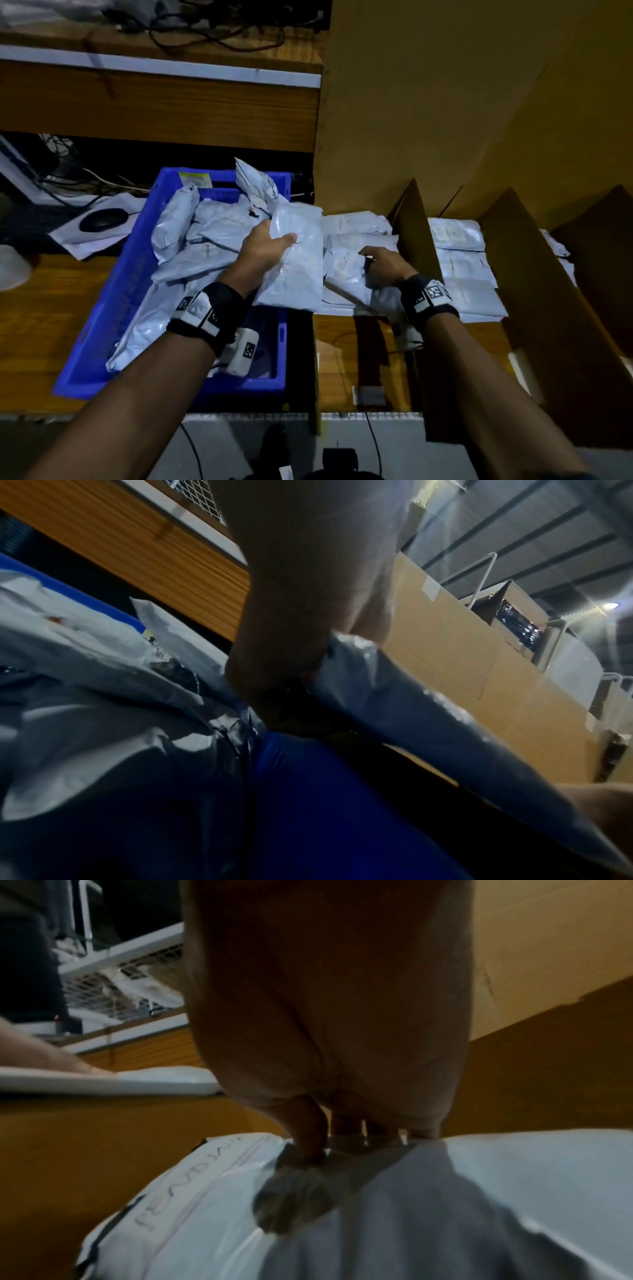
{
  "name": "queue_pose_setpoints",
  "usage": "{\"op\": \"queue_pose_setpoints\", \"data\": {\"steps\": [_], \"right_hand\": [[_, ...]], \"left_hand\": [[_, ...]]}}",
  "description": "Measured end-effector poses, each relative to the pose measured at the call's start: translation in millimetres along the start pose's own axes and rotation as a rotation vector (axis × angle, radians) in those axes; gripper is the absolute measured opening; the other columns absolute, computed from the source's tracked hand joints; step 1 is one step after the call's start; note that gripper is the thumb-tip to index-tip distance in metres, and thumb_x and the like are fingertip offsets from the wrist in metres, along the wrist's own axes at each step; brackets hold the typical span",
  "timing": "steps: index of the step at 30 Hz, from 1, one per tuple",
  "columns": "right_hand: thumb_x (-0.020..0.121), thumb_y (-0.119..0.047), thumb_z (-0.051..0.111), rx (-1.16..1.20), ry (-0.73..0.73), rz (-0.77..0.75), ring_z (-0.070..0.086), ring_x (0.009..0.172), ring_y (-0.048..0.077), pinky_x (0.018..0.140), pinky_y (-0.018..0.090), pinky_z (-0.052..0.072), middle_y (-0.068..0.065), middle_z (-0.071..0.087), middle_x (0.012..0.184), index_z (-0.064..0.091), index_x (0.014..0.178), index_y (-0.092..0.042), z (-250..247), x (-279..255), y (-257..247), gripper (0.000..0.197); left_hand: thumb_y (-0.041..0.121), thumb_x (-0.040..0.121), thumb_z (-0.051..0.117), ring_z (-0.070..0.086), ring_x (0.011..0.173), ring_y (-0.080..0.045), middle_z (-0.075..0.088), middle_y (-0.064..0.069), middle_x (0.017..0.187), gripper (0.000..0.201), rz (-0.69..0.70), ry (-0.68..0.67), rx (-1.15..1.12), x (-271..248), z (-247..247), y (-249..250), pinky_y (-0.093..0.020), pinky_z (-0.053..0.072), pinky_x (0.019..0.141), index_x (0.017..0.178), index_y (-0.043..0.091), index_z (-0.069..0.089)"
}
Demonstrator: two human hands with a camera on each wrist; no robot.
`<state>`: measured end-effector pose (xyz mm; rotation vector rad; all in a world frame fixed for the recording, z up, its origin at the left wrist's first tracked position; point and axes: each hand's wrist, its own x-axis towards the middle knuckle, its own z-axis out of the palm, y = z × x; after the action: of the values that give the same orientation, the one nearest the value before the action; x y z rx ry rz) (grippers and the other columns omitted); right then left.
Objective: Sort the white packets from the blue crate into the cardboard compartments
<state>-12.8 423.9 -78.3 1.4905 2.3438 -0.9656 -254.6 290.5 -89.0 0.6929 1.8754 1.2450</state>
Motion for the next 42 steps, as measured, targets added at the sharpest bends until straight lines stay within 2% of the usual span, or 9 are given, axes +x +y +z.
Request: {"op": "queue_pose_setpoints", "data": {"steps": [7,11,17,21,25,29,35,39,42], "right_hand": [[0.091,0.001,0.053,-0.226,-0.067,-0.069,0.059,0.130,0.032,0.108,0.047,0.048,0.004,0.070,0.133,0.059,0.147,-0.031,14,30,1,0.065],[0.094,-0.010,0.060,-0.240,0.232,-0.154,0.064,0.113,0.040,0.095,0.047,0.055,0.013,0.067,0.123,0.068,0.134,-0.032,39,37,18,0.047],[0.098,-0.020,0.066,-0.144,0.568,-0.318,0.055,0.115,0.036,0.094,0.047,0.051,0.013,0.058,0.128,0.058,0.138,-0.021,88,12,33,0.041],[0.110,-0.032,0.043,-0.276,0.460,-0.324,0.028,0.150,0.040,0.122,0.062,0.026,0.010,0.035,0.163,0.035,0.160,-0.038,116,7,50,0.051],[0.114,-0.034,0.034,-0.319,0.300,-0.301,0.000,0.161,0.038,0.126,0.066,-0.002,0.006,0.009,0.176,0.008,0.167,-0.046,120,12,63,0.060],[0.111,-0.027,0.045,-0.365,0.286,-0.326,0.000,0.161,0.040,0.125,0.068,0.002,0.009,0.009,0.176,0.004,0.168,-0.043,122,15,68,0.072],[0.111,-0.028,0.045,-0.277,0.211,-0.348,0.016,0.159,0.039,0.123,0.068,0.017,0.011,0.021,0.173,0.014,0.168,-0.040,108,18,69,0.066],[0.110,-0.023,0.051,0.181,0.450,-0.365,0.054,0.136,0.035,0.112,0.052,0.046,0.016,0.055,0.149,0.045,0.157,-0.017,68,-11,45,0.047],[0.111,-0.029,0.053,0.416,0.590,-0.367,0.067,0.117,0.021,0.096,0.037,0.057,0.006,0.067,0.133,0.051,0.150,-0.019,34,-49,12,0.040]], "left_hand": [[0.043,0.085,0.081,0.069,0.115,-0.025,0.071,-0.001,0.128,0.056,-0.041,-0.003,0.033,0,1,3,-0.049,0.055,0.106,0.133,0.023,0.061],[0.064,0.061,0.077,0.072,0.110,-0.022,0.074,0.004,0.121,0.077,-0.044,-0.011,0.062,8,-1,-4,-0.048,0.058,0.102,0.128,0.026,0.064],[0.052,0.074,0.079,0.072,0.108,-0.022,0.075,0.004,0.118,0.053,-0.043,-0.017,0.073,7,-2,-3,-0.048,0.058,0.102,0.119,0.029,0.064],[0.054,0.074,0.080,0.071,0.110,-0.022,0.073,0.004,0.120,0.052,-0.040,-0.012,0.084,8,-2,-3,-0.048,0.058,0.102,0.116,0.030,0.061],[0.052,0.078,0.079,0.069,0.113,-0.022,0.071,0.004,0.124,0.063,-0.027,0.007,0.116,3,2,0,-0.047,0.056,0.105,0.132,0.023,0.062],[0.038,0.094,0.076,0.065,0.117,-0.024,0.068,0.002,0.125,0.048,0.007,0.044,0.158,-5,3,6,-0.044,0.052,0.107,0.134,0.017,0.060],[0.051,0.078,0.077,0.072,0.109,-0.021,0.075,0.004,0.120,0.058,0.012,0.007,0.078,-14,-2,6,-0.049,0.057,0.103,0.126,0.023,0.064],[0.058,0.074,0.076,0.075,0.107,-0.017,0.077,0.009,0.117,0.062,0.100,0.031,-0.027,-24,-5,20,-0.049,0.059,0.100,0.126,0.027,0.067],[0.048,0.082,0.076,0.076,0.103,-0.015,0.078,0.010,0.115,0.046,0.145,0.021,-0.054,-35,-3,43,-0.048,0.061,0.097,0.122,0.027,0.067]]}}
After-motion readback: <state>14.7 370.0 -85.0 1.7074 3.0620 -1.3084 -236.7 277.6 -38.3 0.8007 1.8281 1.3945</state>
